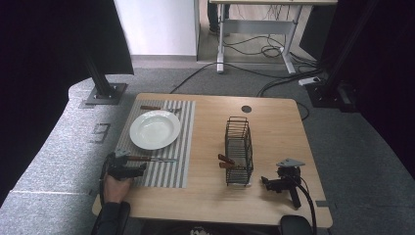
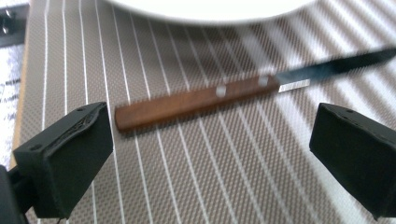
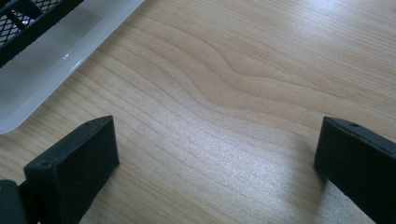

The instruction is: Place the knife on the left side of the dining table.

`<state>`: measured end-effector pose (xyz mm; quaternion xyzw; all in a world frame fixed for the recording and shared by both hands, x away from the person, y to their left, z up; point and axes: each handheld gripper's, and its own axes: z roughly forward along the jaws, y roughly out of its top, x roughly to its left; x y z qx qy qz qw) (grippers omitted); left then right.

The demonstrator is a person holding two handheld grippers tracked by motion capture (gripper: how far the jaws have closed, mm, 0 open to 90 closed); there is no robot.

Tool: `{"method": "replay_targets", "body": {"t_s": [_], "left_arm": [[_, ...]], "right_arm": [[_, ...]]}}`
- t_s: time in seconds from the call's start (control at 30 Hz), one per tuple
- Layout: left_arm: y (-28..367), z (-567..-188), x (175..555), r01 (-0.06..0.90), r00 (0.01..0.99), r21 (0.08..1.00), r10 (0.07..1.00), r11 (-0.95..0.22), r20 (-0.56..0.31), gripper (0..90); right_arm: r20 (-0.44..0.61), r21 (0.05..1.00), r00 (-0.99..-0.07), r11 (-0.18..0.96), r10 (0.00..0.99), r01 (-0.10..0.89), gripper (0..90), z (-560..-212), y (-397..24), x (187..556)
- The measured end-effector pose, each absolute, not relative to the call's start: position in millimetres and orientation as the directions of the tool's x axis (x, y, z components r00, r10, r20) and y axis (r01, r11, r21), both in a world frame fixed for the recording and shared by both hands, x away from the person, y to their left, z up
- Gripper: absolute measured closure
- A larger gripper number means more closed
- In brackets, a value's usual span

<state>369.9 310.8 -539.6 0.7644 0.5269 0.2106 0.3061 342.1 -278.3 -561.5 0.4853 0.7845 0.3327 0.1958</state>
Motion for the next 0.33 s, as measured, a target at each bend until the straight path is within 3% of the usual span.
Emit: {"method": "replay_targets", "body": {"t_s": [0.33], "left_arm": [[313.8,-548.6,370.2,0.703,0.369,0.655,0.93,-0.278,-0.001,0.0]], "right_arm": [[0.016,0.712,-0.452,0.307,0.892,0.631,0.0,-561.6,-278.4,342.1]]}}
